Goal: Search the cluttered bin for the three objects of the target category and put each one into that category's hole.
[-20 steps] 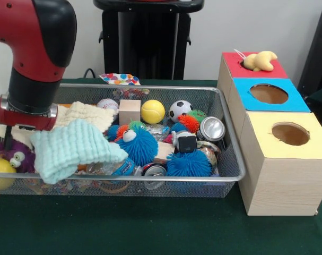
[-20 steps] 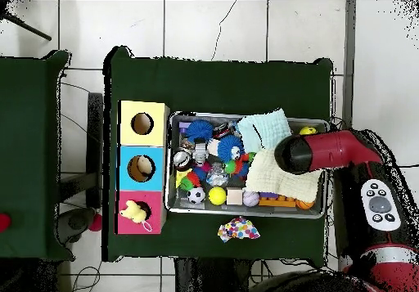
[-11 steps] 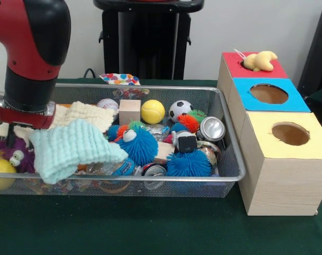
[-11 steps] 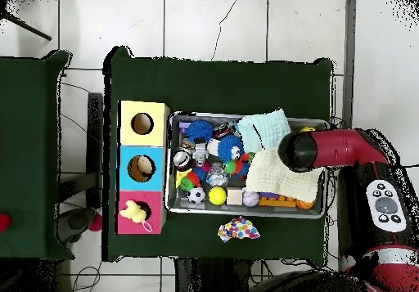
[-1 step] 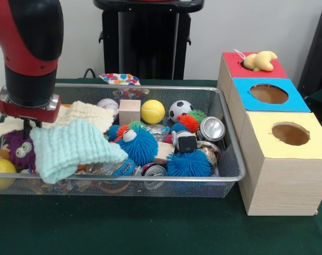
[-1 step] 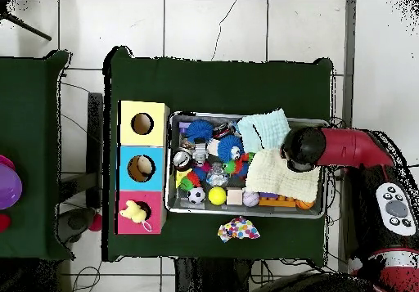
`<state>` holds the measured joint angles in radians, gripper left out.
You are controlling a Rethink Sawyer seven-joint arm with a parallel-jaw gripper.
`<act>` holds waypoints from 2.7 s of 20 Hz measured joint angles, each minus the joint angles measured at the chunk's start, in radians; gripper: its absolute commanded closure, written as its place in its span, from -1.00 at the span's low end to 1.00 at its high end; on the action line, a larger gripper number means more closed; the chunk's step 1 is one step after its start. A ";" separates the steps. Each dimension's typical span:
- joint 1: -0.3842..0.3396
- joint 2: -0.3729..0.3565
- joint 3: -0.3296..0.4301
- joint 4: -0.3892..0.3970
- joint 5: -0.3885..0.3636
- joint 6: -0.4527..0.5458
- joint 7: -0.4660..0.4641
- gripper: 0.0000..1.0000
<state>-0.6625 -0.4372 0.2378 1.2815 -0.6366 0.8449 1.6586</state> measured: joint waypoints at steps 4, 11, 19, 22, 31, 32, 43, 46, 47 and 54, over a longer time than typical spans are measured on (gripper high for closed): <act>-0.019 -0.001 0.005 0.002 0.047 0.013 0.000 1.00; -0.168 -0.019 0.135 0.114 0.231 -0.013 0.000 1.00; -0.318 -0.021 0.267 0.274 0.331 -0.147 0.000 1.00; -0.348 -0.019 0.305 0.317 0.342 -0.200 0.000 1.00; -0.353 -0.016 0.372 0.391 0.341 -0.257 0.000 1.00; -0.352 -0.016 0.376 0.396 0.341 -0.258 0.000 1.00; -0.314 -0.019 0.383 0.411 0.341 -0.259 0.000 -1.00; -0.280 -0.030 0.377 0.413 0.332 -0.259 0.000 -1.00; -0.264 -0.037 0.371 0.413 0.321 -0.259 0.000 -1.00; -0.155 -0.162 0.315 0.421 0.234 -0.190 0.000 -1.00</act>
<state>-0.8178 -0.5987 0.5529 1.7024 -0.4022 0.6551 1.6586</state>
